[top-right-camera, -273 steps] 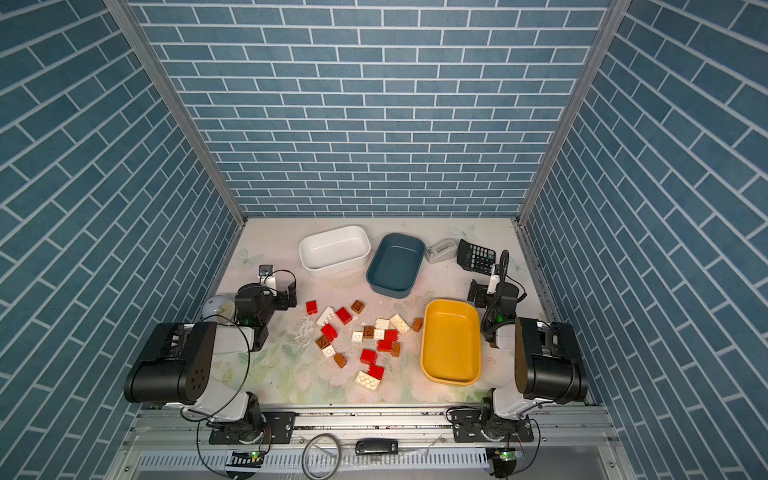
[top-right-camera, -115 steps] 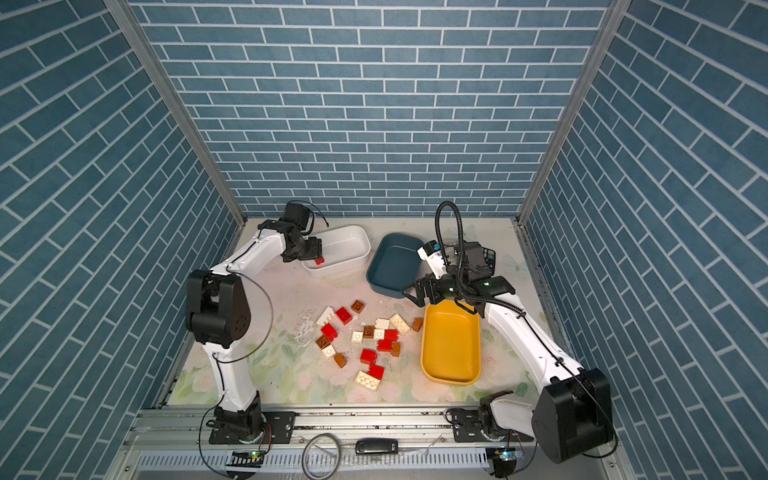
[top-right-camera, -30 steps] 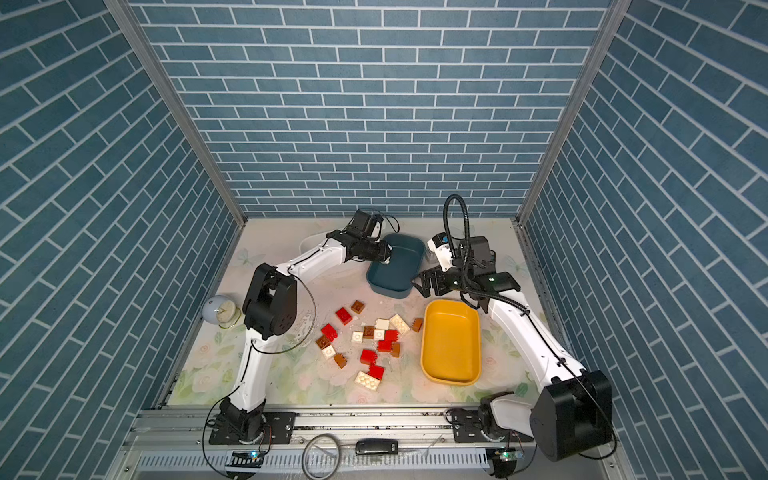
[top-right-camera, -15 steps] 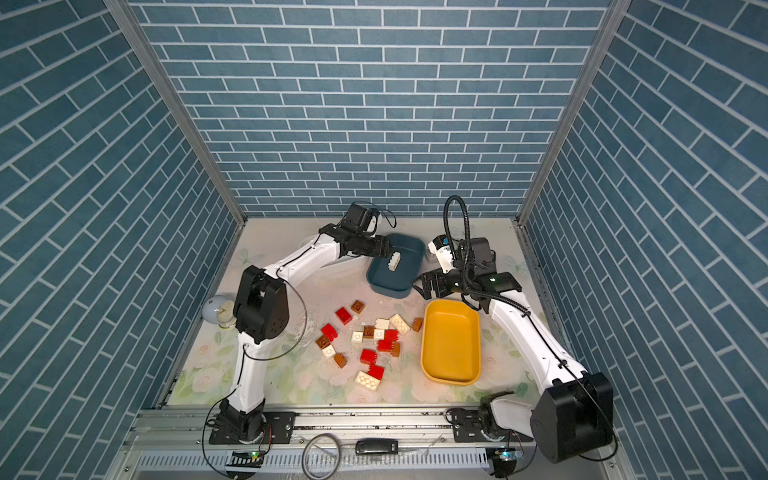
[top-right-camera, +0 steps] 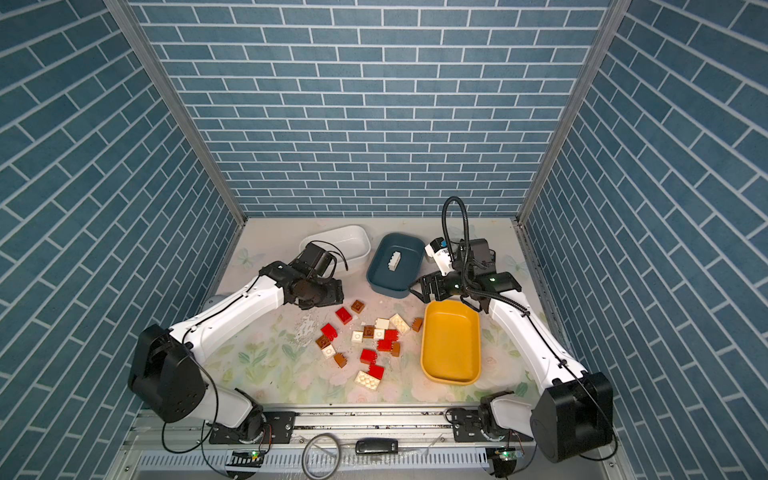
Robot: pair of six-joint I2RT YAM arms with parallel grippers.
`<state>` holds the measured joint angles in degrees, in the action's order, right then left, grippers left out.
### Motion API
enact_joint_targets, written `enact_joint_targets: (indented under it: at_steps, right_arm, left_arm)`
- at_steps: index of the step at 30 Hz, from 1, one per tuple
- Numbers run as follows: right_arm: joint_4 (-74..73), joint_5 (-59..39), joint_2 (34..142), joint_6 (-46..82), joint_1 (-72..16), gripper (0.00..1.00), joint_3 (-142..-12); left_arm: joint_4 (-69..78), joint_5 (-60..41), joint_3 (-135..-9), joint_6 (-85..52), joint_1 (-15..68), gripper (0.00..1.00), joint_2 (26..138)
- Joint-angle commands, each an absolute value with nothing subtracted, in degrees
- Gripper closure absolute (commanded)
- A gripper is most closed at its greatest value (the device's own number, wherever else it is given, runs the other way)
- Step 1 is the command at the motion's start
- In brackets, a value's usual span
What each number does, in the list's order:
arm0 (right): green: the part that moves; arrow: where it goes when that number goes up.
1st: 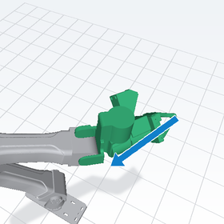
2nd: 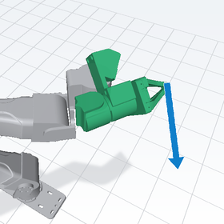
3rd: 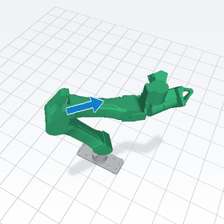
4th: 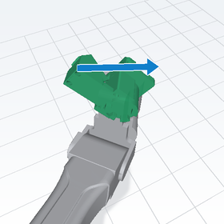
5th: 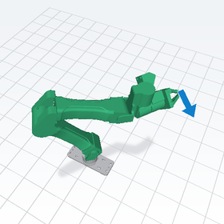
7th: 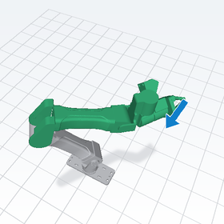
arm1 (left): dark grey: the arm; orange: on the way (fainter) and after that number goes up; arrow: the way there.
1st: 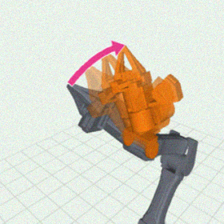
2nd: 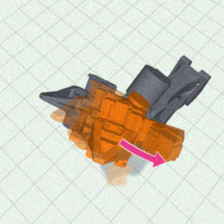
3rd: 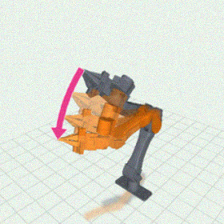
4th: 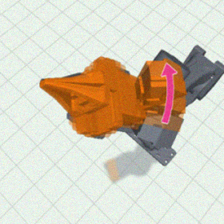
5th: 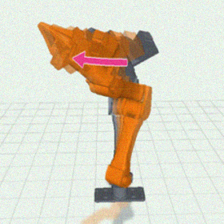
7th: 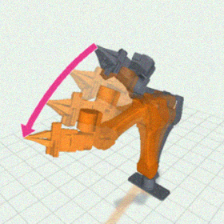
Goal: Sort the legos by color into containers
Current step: 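Grasp a cream brick with the left gripper and drop it in the teal tub, then lower the left gripper onto a red brick and grasp it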
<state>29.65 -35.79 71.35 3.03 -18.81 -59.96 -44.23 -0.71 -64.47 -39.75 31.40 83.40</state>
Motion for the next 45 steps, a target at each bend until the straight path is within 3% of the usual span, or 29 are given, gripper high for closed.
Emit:
enact_joint_targets:
  at_steps: [1,20,34,45]
  right_arm:
    - [31.3,-39.1,71.4,1.7,-19.9,0.01,-59.9]
    - [32.3,-39.7,71.6,1.9,-21.3,0.01,-58.1]
    - [33.0,-39.7,71.8,1.1,-21.3,0.01,-57.6]
    - [33.3,-40.0,71.9,0.9,-21.3,0.01,-57.3]
  left_arm:
    - [-47.2,3.6,-59.5,-49.7,31.7,0.26,80.2]
    - [-36.9,2.0,-53.2,-65.4,35.1,0.33,88.5]
    - [-34.5,3.3,-55.4,-63.4,35.2,0.49,93.3]
    - [-35.6,2.1,-56.3,-59.2,35.9,0.53,95.9]
